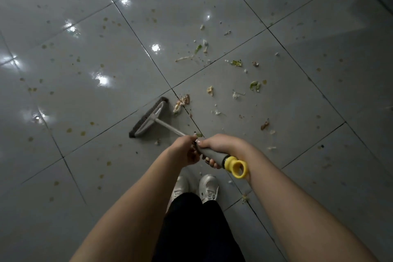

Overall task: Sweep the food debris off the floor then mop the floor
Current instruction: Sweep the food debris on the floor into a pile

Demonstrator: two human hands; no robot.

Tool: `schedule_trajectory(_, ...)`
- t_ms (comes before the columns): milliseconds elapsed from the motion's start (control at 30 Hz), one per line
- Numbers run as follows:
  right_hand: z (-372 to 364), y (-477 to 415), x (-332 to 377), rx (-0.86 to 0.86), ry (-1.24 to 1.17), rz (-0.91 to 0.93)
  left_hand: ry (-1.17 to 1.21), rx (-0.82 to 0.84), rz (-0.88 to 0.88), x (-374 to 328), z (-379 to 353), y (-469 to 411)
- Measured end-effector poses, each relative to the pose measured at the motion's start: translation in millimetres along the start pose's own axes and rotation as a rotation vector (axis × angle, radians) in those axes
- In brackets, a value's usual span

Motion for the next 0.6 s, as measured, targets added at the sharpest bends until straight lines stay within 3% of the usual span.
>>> schedule_trajectory(333, 49.5, 66.6, -53.2, -0.157, 0.038, -0.158, 0.026, 0.244, 0.067, 41.4, -82.1, 32.8)
schedule_trajectory(600, 13.7, 99.9, -33.0, -0.069, -0.106, -0.111, 0.085, 0.213, -0.091, 34.7, -49.2, 70.6)
Point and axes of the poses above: each hand's wrist, its own y-axis away from the middle knuckle, its own z-axis out of the back of the hand, x = y × z, the point moved 2 cm from there along -y, towards the middle knuckle, and after that the axes turned 15 degrees about y, right-handed, at the moved point
